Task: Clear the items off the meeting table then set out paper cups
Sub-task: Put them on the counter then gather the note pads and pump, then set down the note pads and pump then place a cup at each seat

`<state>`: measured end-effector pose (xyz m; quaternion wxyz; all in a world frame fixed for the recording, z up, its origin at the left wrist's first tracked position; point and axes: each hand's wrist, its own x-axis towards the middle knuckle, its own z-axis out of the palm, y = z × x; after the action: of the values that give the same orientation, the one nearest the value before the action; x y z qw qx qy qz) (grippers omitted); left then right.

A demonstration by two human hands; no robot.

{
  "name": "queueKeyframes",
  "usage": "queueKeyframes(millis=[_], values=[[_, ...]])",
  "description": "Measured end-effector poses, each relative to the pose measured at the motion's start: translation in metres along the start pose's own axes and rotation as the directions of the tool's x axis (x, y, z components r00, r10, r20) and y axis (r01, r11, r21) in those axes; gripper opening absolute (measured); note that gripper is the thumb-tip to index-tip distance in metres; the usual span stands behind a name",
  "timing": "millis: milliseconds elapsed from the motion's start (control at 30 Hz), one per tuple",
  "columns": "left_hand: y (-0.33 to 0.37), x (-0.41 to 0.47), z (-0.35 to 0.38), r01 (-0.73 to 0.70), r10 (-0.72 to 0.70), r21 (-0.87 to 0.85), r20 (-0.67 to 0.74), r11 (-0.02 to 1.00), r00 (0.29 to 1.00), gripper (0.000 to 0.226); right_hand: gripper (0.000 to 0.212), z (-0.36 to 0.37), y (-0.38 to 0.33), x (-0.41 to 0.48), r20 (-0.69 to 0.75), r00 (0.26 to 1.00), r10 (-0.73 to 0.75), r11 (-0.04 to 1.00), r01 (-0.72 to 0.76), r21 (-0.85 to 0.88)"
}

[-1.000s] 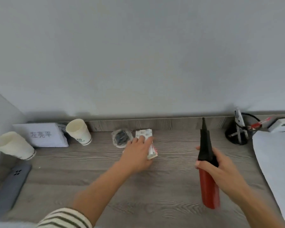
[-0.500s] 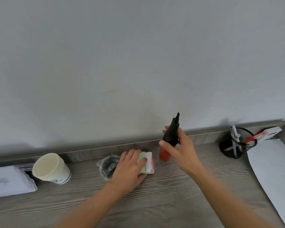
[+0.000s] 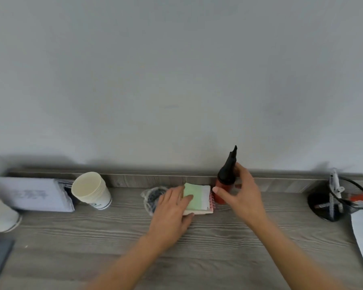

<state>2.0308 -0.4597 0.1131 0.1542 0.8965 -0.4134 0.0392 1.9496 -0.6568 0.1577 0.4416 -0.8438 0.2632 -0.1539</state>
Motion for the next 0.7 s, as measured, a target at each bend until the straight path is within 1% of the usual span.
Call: queueKeyframes(millis=[33,67,133,167,200,233,267,300,333,367,400,467,533,600,667,700], values=[[-0.003,-0.012,-0.007,0.060,-0.063,-0.056,-0.057,0.997,0.996,0.044,0.082,-0.002,0.002,-0.007,-0.055,0.998,-0.012,1.000,0.013,0.003],[-0.008,-0.027,-0.014,0.127,-0.141,-0.126,-0.107,0.984,0.984,0.042,0.078,-0.005,0.003,-0.014,-0.122,0.992,-0.021,1.000,0.024,0.018],[-0.026,-0.062,-0.027,0.279,-0.330,-0.275,-0.161,0.920,0.930,0.041,0.060,-0.006,0.004,-0.032,-0.237,0.970,-0.049,0.997,0.062,0.050],[-0.038,-0.080,-0.031,0.349,-0.423,-0.336,-0.178,0.875,0.889,0.040,0.050,-0.002,0.000,-0.043,-0.239,0.969,-0.067,0.995,0.081,0.050],[-0.051,-0.097,-0.036,0.418,-0.517,-0.392,-0.193,0.820,0.834,0.038,0.041,0.005,-0.005,-0.053,-0.194,0.977,-0.091,0.994,0.099,0.035],[-0.064,-0.112,-0.041,0.486,-0.614,-0.449,-0.197,0.749,0.764,0.037,0.034,0.016,-0.011,-0.063,-0.111,0.986,-0.125,0.992,0.127,0.006],[-0.078,-0.122,-0.045,0.550,-0.707,-0.507,-0.186,0.664,0.683,0.038,0.030,0.030,-0.017,-0.073,0.004,0.987,-0.158,0.987,0.158,-0.027],[-0.091,-0.129,-0.048,0.600,-0.783,-0.557,-0.162,0.575,0.600,0.041,0.027,0.046,-0.023,-0.083,0.130,0.975,-0.179,0.981,0.187,-0.056],[-0.103,-0.131,-0.051,0.632,-0.835,-0.593,-0.134,0.499,0.534,0.047,0.027,0.064,-0.028,-0.090,0.238,0.950,-0.201,0.969,0.227,-0.091],[-0.115,-0.130,-0.053,0.646,-0.862,-0.616,-0.111,0.450,0.494,0.053,0.029,0.084,-0.030,-0.097,0.324,0.921,-0.217,0.953,0.272,-0.135],[-0.125,-0.127,-0.054,0.649,-0.873,-0.631,-0.092,0.424,0.480,0.059,0.032,0.103,-0.032,-0.103,0.386,0.895,-0.226,0.934,0.312,-0.176],[-0.141,-0.116,-0.055,0.633,-0.868,-0.659,-0.062,0.406,0.493,0.072,0.041,0.141,-0.033,-0.117,0.435,0.871,-0.226,0.875,0.378,-0.302],[-0.153,-0.104,-0.056,0.598,-0.840,-0.679,-0.050,0.425,0.541,0.080,0.050,0.172,-0.036,-0.132,0.436,0.881,-0.183,0.819,0.382,-0.428],[-0.163,-0.092,-0.056,0.538,-0.793,-0.715,-0.037,0.446,0.608,0.082,0.057,0.194,-0.036,-0.144,0.415,0.896,-0.156,0.779,0.370,-0.506],[-0.174,-0.083,-0.053,0.483,-0.748,-0.766,0.005,0.424,0.664,0.080,0.060,0.205,-0.033,-0.149,0.391,0.906,-0.162,0.738,0.374,-0.561],[-0.180,-0.079,-0.051,0.472,-0.732,-0.781,0.027,0.409,0.680,0.079,0.061,0.207,-0.032,-0.149,0.380,0.909,-0.173,0.722,0.379,-0.578]])
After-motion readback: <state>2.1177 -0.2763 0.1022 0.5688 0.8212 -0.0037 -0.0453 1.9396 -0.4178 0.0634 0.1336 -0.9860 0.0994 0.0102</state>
